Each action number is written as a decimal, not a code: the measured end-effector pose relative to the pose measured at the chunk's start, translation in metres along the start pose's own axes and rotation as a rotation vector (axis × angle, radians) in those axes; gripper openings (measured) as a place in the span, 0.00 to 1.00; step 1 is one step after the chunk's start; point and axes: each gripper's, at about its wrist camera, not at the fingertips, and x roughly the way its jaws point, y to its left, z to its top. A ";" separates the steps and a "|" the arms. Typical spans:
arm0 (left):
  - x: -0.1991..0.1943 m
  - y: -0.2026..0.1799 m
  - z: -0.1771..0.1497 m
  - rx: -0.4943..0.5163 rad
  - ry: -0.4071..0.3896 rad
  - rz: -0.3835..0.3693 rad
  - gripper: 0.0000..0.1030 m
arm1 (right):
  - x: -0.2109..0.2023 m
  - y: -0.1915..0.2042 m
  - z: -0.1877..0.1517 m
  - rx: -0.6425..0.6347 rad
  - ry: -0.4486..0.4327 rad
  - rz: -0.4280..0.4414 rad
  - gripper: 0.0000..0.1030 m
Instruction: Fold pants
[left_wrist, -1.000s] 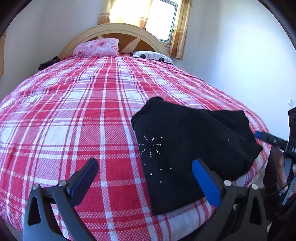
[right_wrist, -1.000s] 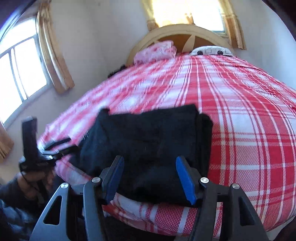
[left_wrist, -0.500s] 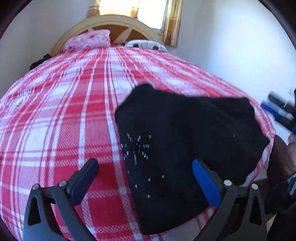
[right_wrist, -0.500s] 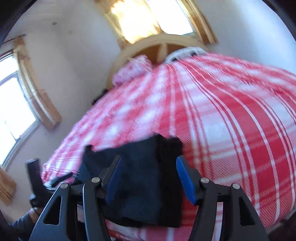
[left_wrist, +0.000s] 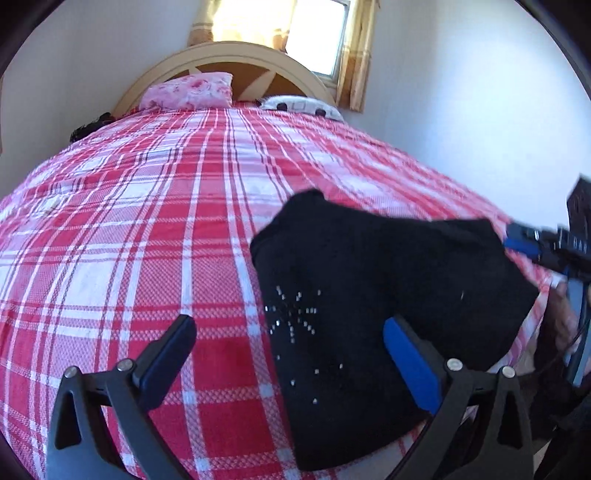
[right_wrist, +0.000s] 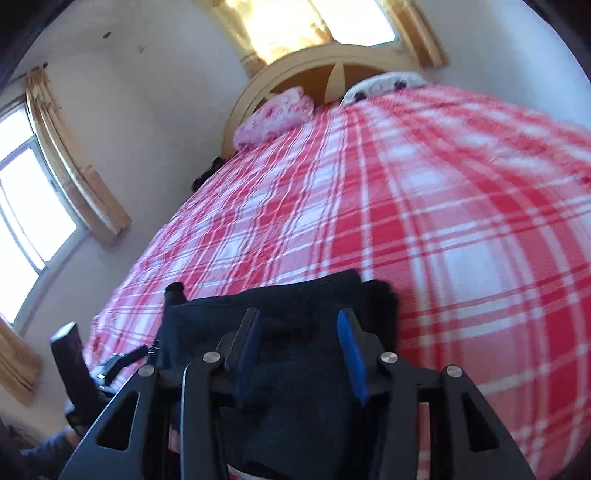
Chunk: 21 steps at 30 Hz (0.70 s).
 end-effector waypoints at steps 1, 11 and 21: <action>0.003 0.004 0.001 -0.026 0.016 -0.029 1.00 | -0.004 -0.005 0.000 0.003 -0.007 -0.026 0.70; 0.027 0.006 0.007 -0.064 0.074 -0.101 1.00 | 0.013 -0.029 -0.025 0.024 0.085 -0.041 0.73; 0.016 0.007 0.018 -0.080 0.069 -0.213 0.17 | 0.007 -0.014 -0.024 0.022 0.062 0.065 0.27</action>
